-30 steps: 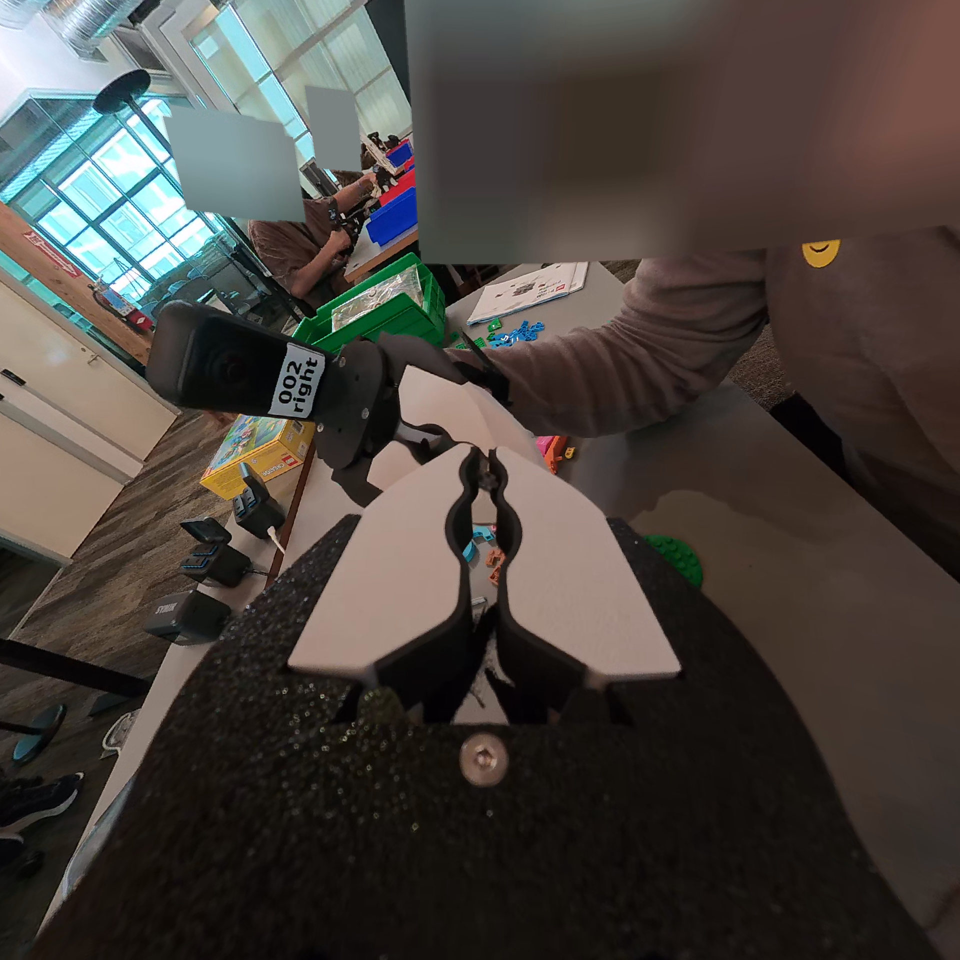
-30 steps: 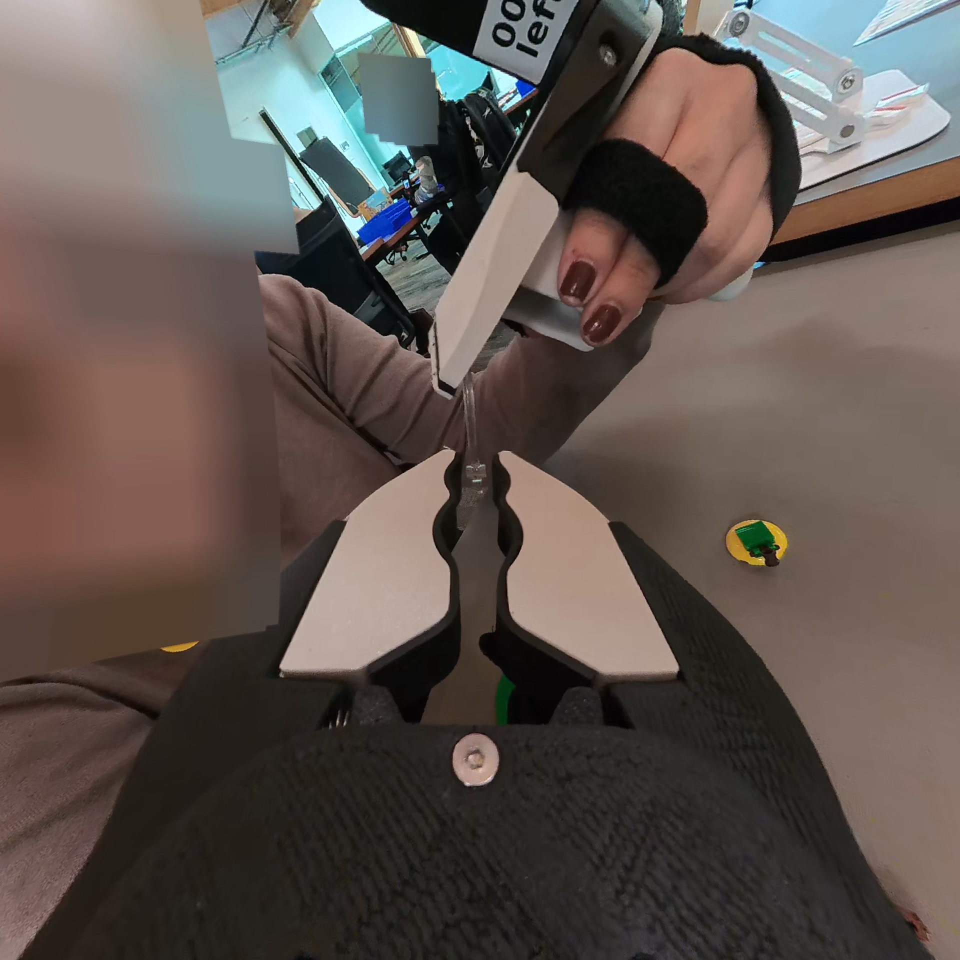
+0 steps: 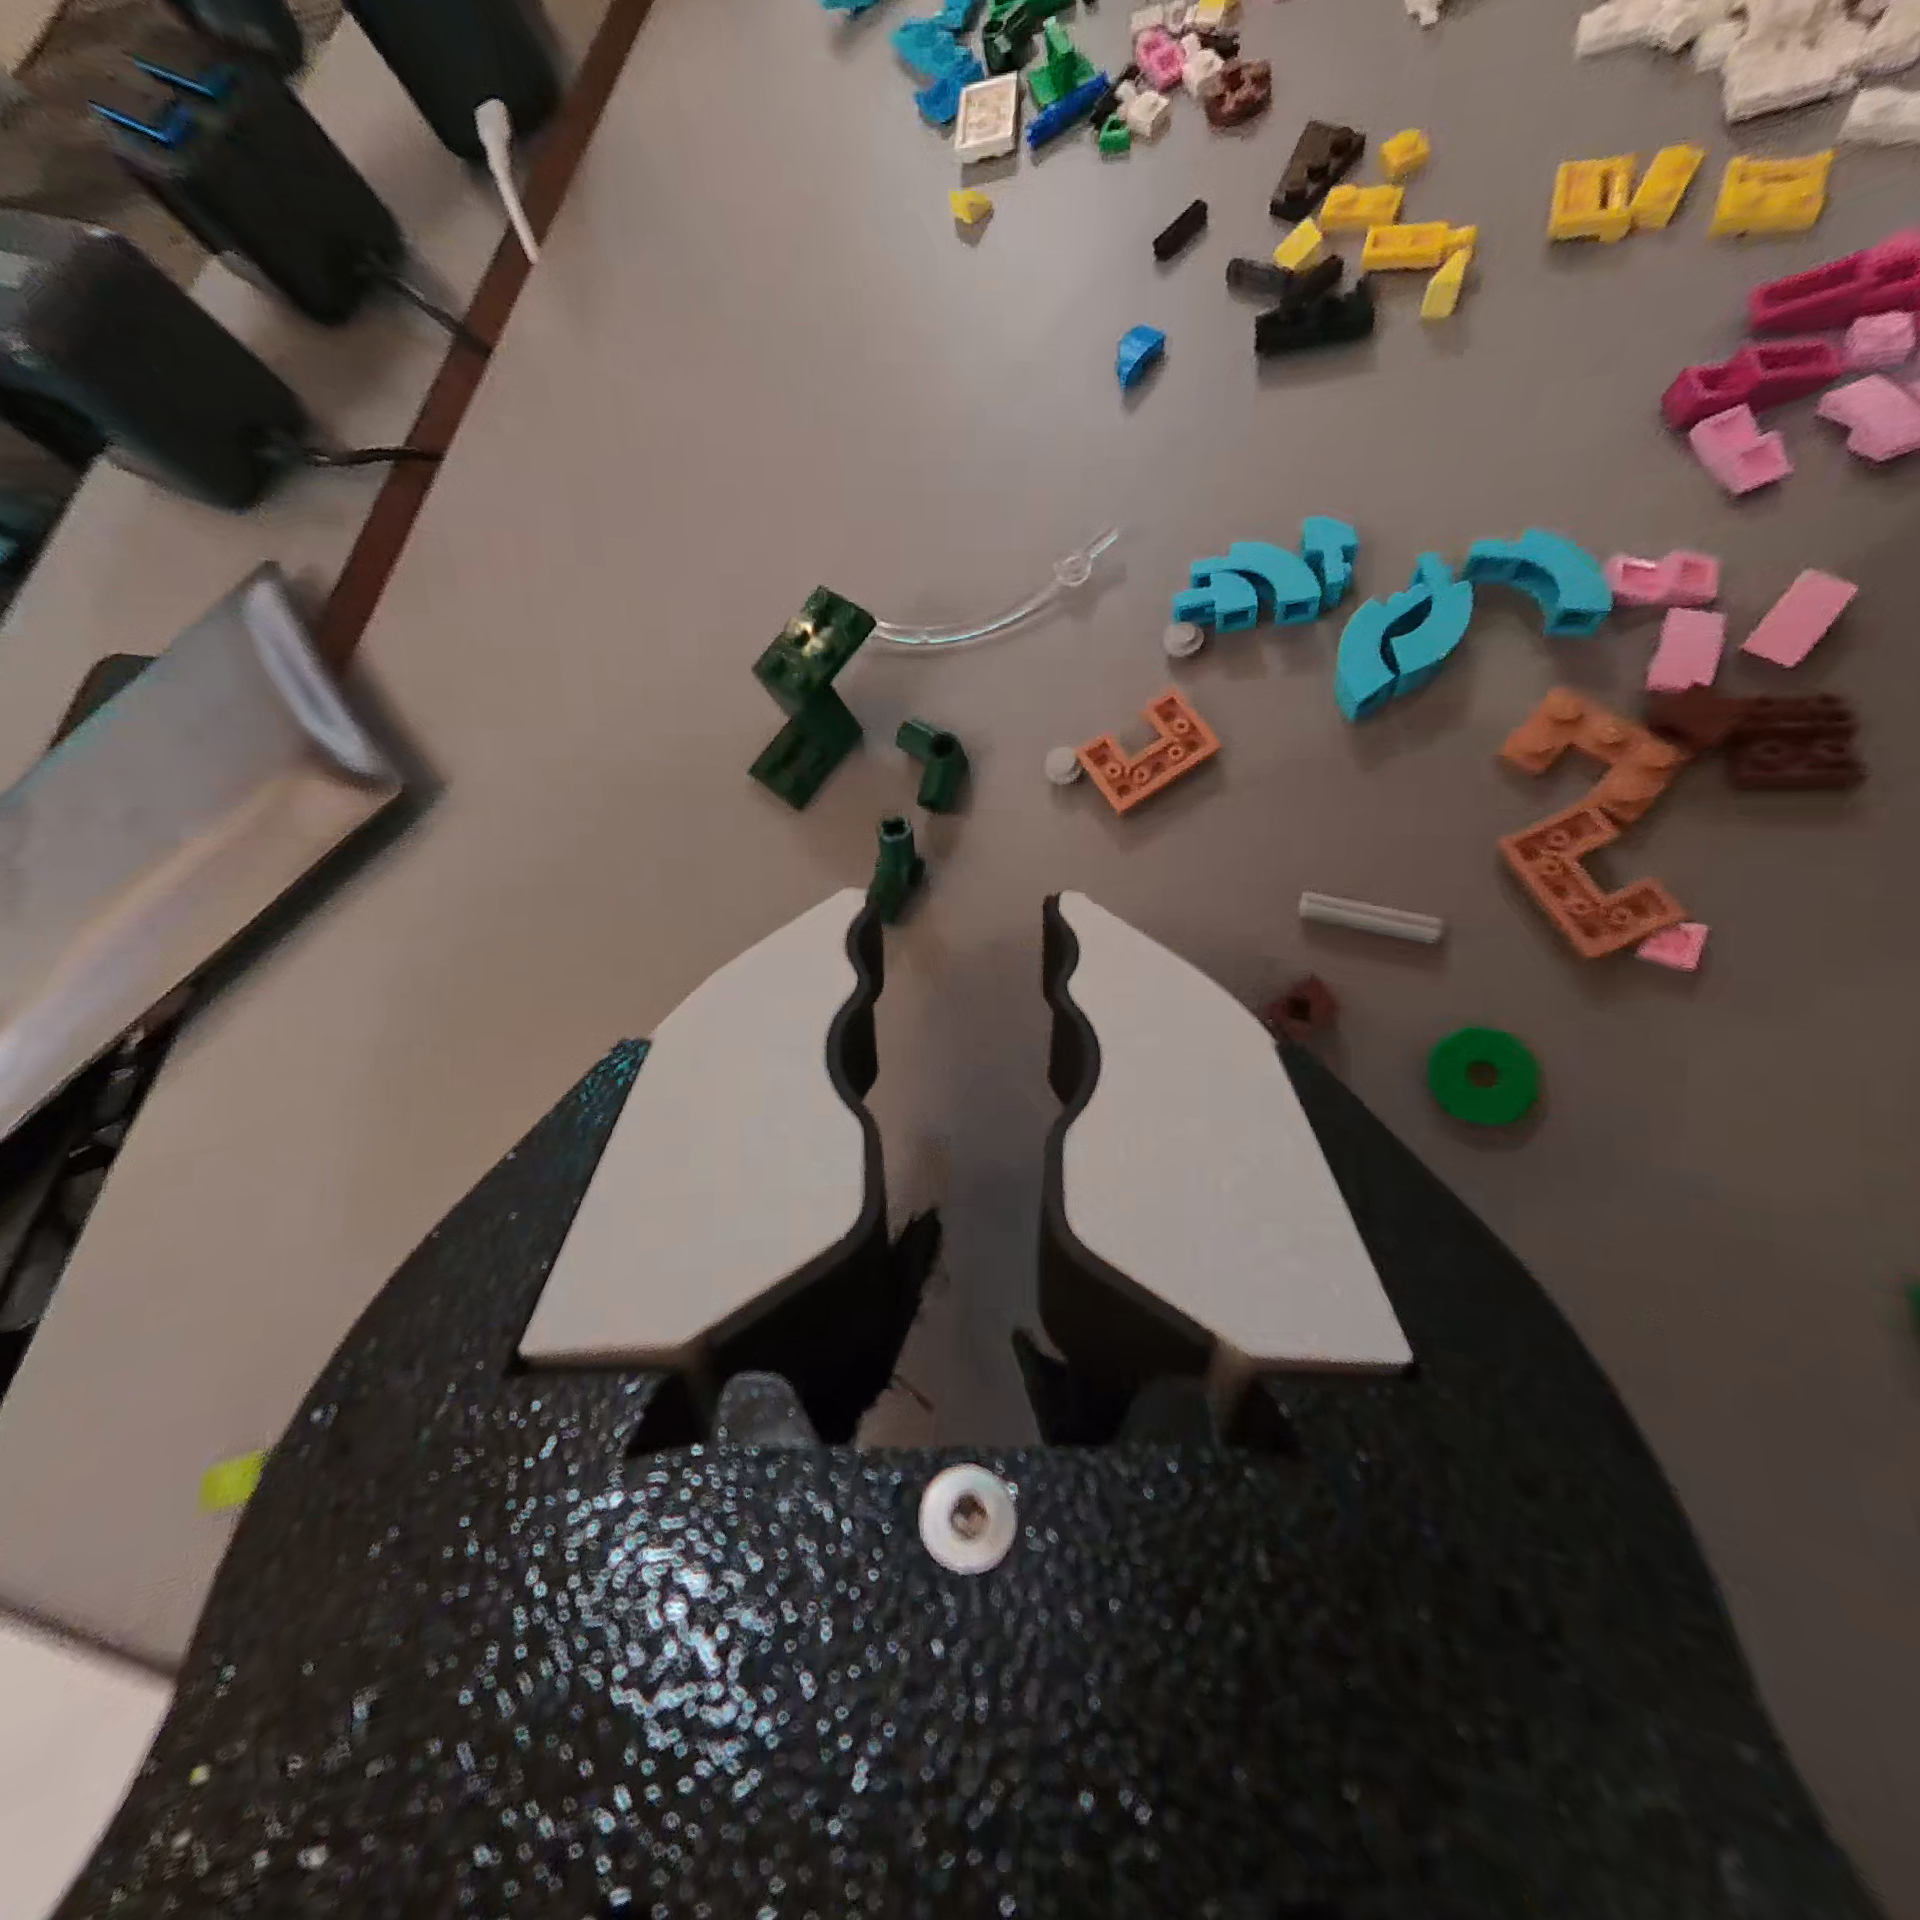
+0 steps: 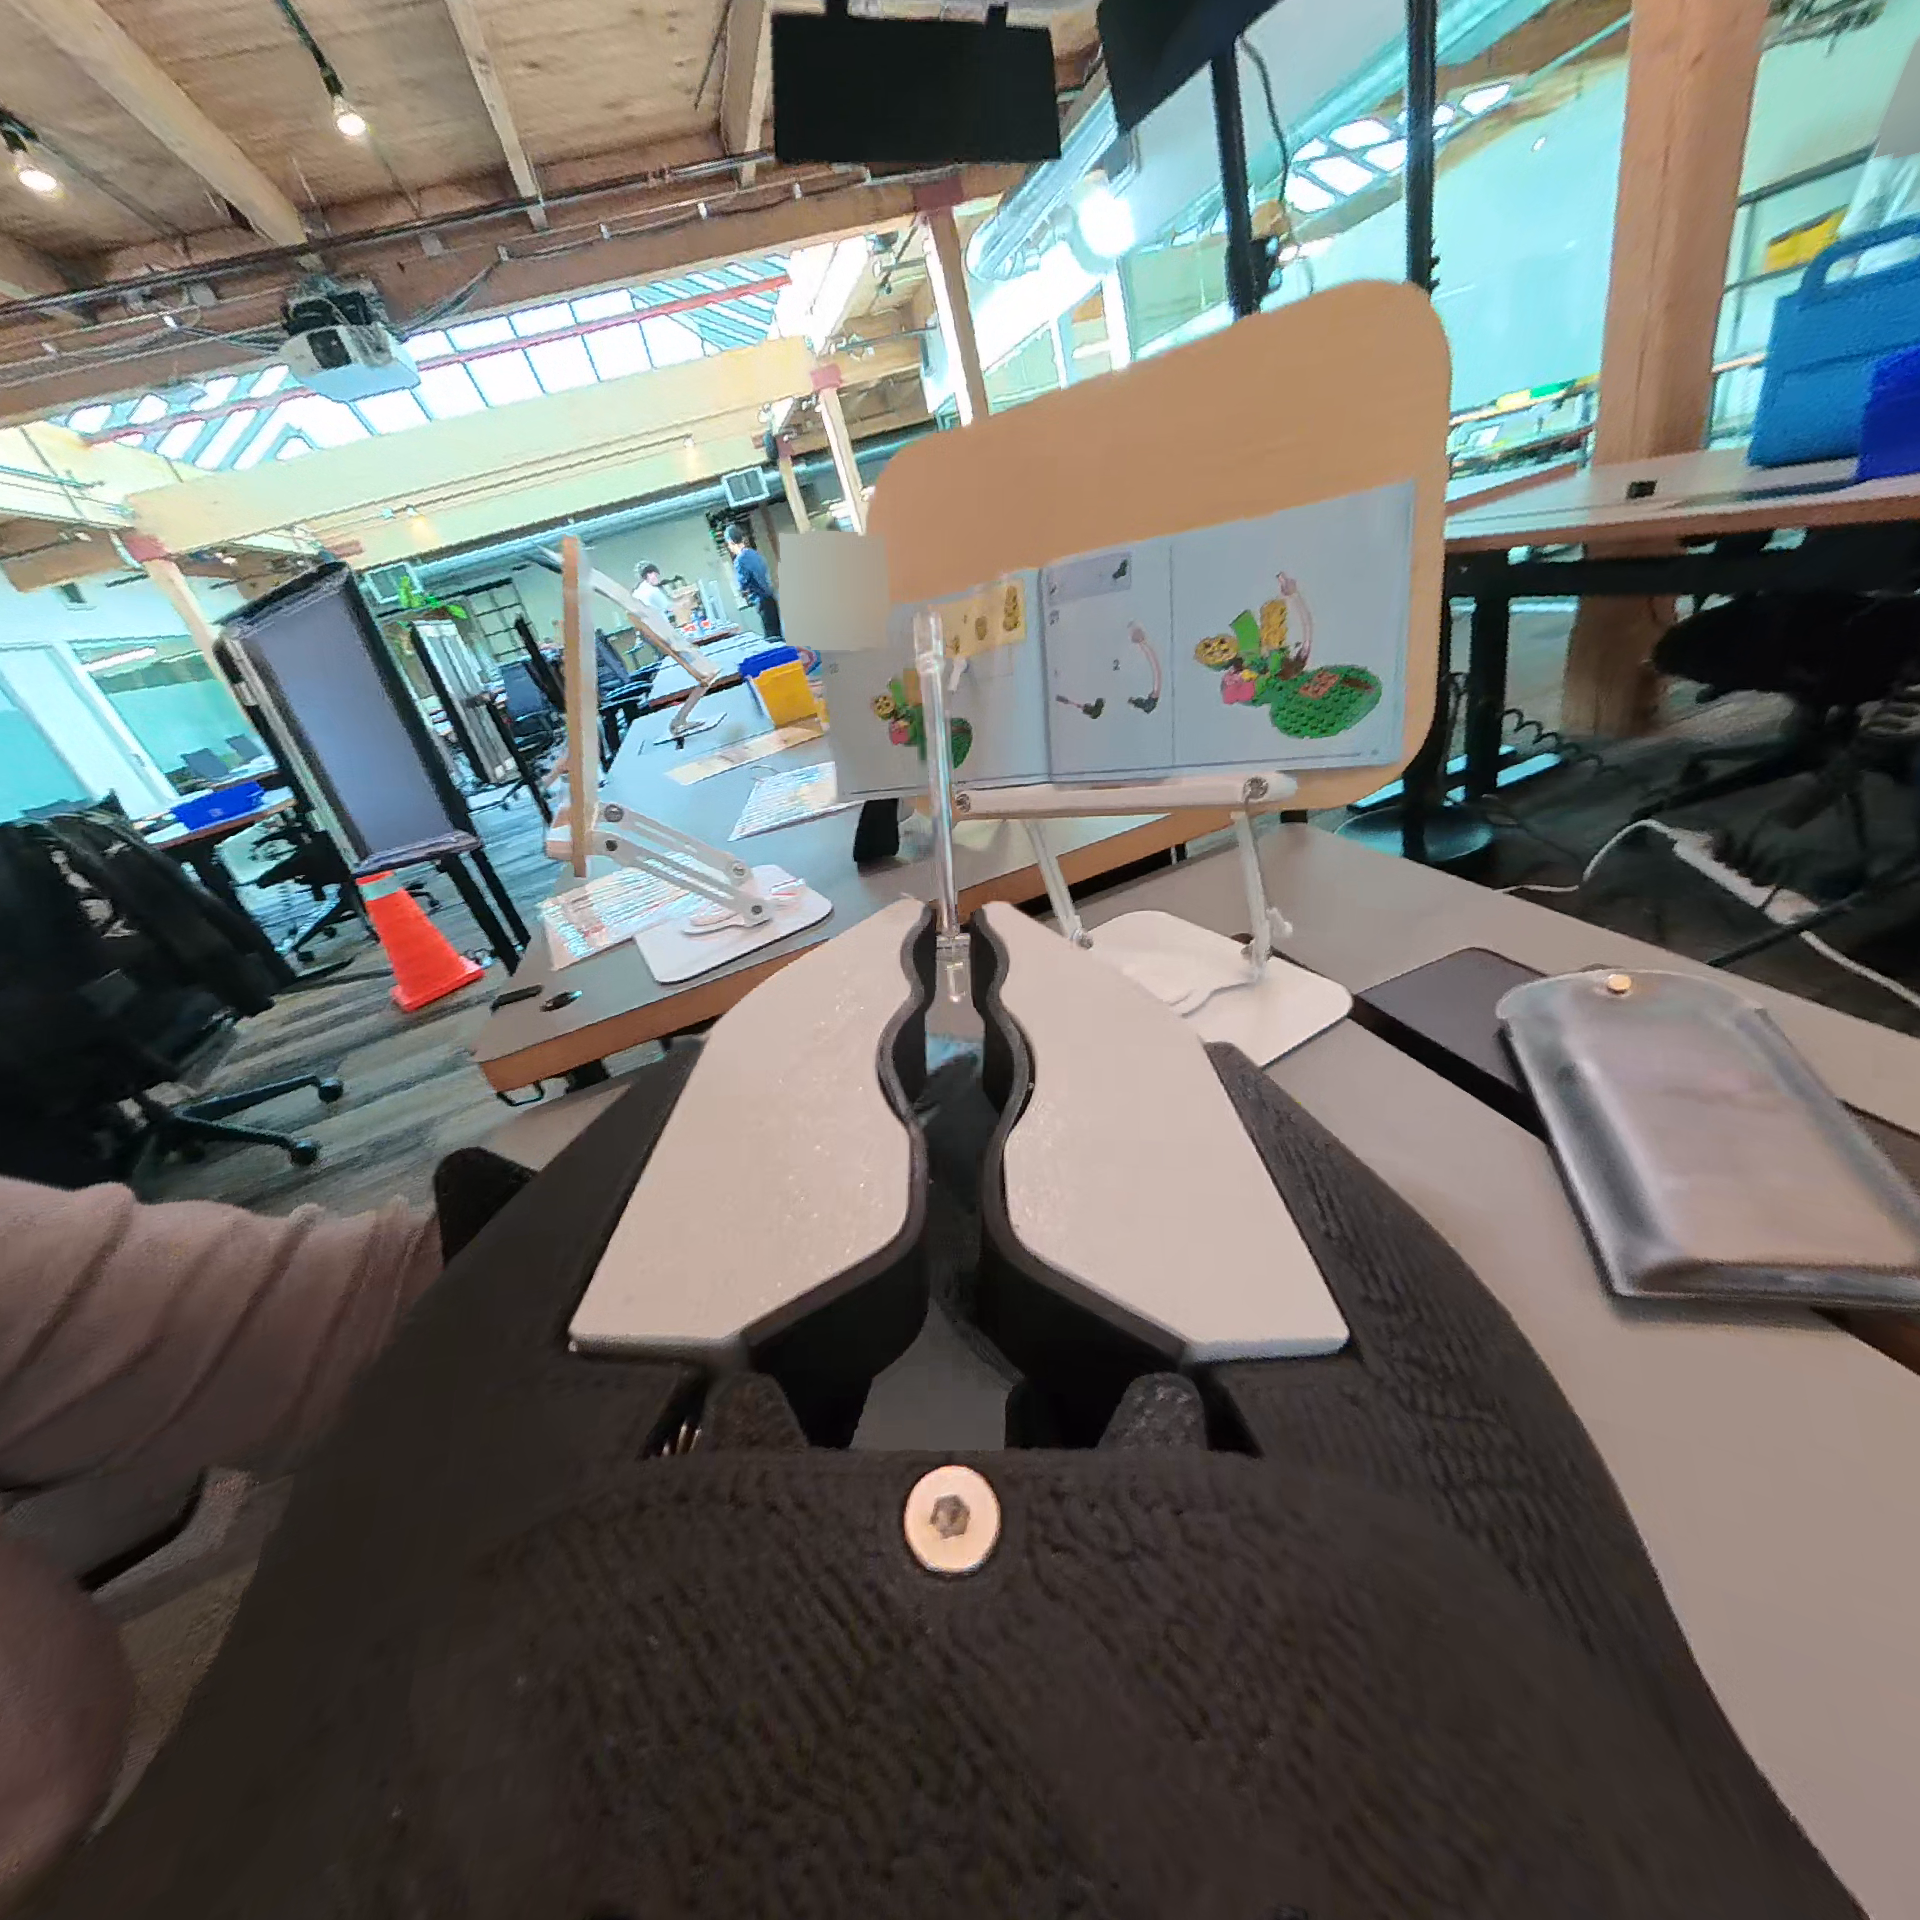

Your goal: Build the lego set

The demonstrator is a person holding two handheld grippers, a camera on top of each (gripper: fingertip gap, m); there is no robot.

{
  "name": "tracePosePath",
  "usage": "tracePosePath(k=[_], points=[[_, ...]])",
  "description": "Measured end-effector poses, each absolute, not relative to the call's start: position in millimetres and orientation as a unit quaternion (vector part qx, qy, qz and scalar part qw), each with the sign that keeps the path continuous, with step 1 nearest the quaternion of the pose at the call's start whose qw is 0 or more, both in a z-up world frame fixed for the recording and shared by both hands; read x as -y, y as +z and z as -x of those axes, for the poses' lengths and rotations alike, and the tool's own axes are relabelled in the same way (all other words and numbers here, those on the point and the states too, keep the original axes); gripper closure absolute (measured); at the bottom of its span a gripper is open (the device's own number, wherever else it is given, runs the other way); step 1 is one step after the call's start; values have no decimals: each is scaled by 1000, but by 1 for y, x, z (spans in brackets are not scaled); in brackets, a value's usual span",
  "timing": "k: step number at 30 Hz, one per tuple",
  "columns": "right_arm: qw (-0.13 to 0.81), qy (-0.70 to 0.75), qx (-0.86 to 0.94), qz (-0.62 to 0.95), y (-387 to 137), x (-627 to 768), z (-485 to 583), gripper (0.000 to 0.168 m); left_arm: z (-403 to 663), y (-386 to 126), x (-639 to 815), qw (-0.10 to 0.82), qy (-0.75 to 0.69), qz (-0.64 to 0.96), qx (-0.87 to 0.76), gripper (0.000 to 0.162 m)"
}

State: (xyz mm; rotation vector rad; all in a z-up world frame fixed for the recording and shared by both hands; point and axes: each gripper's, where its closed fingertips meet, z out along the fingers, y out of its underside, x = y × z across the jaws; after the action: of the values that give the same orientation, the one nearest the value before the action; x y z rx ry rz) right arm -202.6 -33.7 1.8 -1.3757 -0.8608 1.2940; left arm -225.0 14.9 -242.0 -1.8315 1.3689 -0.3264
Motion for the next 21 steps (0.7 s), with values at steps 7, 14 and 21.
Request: tracePosePath(k=[7,14,21], points=[[530,554,350,538,15,36,188,165,221,-258,-31,339,-195,742,-544,131],[521,570,341,537,12,31,183,165,220,-261,-38,305,-224,745,-549,142],[528,594,323,514,20,29,177,166,228,-259,-36,314,-211,761,-528,155]])
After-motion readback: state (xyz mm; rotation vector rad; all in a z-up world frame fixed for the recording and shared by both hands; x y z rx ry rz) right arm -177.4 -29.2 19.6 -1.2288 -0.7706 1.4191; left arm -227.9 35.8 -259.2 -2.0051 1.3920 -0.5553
